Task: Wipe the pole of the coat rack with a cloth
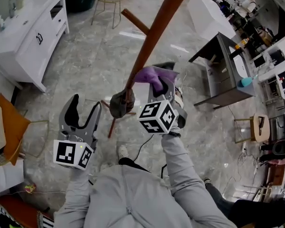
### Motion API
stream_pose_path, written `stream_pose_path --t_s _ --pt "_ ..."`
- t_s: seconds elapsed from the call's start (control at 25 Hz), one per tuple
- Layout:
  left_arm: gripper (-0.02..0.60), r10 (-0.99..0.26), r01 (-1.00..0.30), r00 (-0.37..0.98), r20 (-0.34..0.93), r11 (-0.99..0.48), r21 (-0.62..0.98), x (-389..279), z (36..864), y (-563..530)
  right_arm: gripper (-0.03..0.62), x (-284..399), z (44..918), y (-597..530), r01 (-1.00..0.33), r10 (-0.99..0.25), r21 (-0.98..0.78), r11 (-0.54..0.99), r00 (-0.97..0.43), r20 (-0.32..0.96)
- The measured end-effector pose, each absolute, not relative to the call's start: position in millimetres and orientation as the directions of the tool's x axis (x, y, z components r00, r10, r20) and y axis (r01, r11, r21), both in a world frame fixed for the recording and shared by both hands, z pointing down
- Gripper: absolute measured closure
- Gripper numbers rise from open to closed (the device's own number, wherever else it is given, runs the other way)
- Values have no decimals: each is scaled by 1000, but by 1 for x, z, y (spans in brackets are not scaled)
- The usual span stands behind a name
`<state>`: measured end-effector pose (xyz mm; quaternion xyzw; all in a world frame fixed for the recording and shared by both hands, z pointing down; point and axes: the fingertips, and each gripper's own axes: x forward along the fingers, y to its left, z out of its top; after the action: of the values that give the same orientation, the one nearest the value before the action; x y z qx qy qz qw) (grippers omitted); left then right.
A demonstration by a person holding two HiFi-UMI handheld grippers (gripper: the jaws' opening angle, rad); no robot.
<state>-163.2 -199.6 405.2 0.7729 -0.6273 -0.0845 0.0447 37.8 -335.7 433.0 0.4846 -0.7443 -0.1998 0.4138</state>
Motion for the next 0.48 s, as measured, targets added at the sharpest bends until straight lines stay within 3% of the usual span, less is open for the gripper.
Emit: stream_pose_path --t_s 0.48 --pt "244 -963 -949 254 -92 -267 167 -147 398 -206 508 134 415 -339 -642 -917 702 309 -4 400"
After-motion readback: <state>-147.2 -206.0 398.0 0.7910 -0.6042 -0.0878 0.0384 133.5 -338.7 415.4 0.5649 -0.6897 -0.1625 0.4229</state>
